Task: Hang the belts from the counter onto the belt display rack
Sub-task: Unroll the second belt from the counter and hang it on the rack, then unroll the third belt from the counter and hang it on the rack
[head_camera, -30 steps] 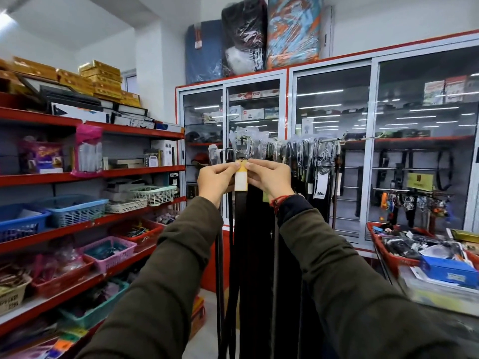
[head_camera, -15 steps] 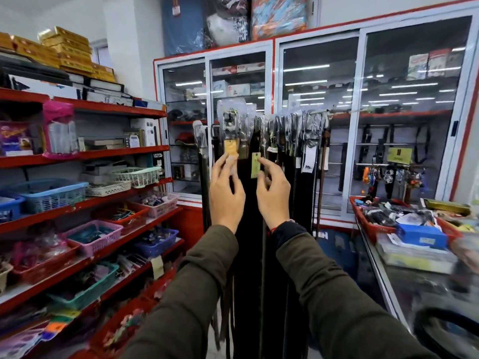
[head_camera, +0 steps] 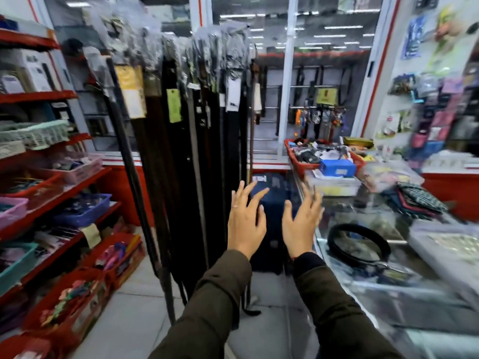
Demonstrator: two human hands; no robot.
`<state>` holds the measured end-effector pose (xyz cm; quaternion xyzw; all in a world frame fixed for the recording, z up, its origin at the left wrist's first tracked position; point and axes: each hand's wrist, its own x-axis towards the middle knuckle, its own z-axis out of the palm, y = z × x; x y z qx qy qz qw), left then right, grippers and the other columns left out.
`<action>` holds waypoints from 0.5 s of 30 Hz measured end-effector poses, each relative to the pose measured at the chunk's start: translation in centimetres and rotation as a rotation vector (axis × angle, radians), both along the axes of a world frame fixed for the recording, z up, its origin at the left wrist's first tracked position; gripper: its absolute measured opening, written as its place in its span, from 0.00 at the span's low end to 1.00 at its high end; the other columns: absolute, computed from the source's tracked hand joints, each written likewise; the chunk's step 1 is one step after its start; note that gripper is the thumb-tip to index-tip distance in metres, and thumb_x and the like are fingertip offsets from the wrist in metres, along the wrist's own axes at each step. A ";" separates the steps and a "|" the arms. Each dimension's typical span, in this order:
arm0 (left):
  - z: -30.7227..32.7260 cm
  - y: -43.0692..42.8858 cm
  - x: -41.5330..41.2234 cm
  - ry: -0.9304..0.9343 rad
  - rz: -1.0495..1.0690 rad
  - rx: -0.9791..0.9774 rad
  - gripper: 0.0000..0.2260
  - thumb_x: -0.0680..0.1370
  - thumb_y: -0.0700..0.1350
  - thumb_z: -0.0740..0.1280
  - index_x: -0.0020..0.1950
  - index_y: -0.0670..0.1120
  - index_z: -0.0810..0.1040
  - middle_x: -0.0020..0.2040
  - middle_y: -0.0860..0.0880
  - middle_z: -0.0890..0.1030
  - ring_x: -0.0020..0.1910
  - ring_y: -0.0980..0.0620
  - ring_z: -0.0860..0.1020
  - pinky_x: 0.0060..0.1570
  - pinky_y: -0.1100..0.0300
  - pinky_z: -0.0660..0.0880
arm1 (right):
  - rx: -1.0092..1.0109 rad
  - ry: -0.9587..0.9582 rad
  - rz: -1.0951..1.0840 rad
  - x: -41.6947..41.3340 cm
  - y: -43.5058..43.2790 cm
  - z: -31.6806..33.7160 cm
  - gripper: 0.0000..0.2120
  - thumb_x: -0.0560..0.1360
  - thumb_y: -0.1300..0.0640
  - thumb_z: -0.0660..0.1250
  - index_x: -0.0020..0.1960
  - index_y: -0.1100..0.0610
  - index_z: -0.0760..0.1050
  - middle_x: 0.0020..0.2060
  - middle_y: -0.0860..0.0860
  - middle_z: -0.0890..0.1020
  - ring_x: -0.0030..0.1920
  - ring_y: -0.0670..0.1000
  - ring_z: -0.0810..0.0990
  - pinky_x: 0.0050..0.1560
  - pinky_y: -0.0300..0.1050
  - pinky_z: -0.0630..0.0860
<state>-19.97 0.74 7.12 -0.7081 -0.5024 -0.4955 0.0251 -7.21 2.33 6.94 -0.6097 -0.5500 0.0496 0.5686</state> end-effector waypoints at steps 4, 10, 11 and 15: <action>-3.9 0.8 5.5 0.055 -0.108 -0.143 0.19 0.85 0.46 0.56 0.76 0.54 0.70 0.81 0.53 0.61 0.84 0.50 0.50 0.81 0.57 0.38 | -0.140 0.284 -0.128 6.8 -0.7 -4.4 0.28 0.80 0.57 0.64 0.77 0.60 0.60 0.79 0.58 0.52 0.78 0.59 0.57 0.75 0.53 0.60; -8.1 2.6 13.9 0.205 -0.321 -0.404 0.20 0.86 0.44 0.55 0.79 0.51 0.66 0.82 0.52 0.60 0.84 0.49 0.50 0.83 0.51 0.43 | -0.354 0.714 -0.325 15.1 -2.0 -10.0 0.29 0.78 0.64 0.65 0.76 0.67 0.59 0.74 0.69 0.59 0.75 0.63 0.61 0.74 0.49 0.60; -8.4 2.9 15.2 0.231 -0.379 -0.464 0.20 0.86 0.44 0.56 0.79 0.50 0.65 0.82 0.51 0.60 0.84 0.48 0.50 0.83 0.51 0.44 | -0.381 0.772 -0.321 16.2 -2.1 -10.8 0.28 0.79 0.64 0.64 0.76 0.67 0.60 0.74 0.68 0.62 0.73 0.61 0.66 0.73 0.51 0.63; -9.0 4.3 20.5 0.414 -0.529 -0.657 0.23 0.86 0.42 0.55 0.82 0.44 0.58 0.83 0.46 0.58 0.84 0.46 0.52 0.82 0.51 0.48 | -0.528 0.939 -0.201 19.8 -1.9 -13.2 0.22 0.81 0.61 0.60 0.72 0.69 0.64 0.65 0.66 0.75 0.54 0.54 0.71 0.57 0.53 0.72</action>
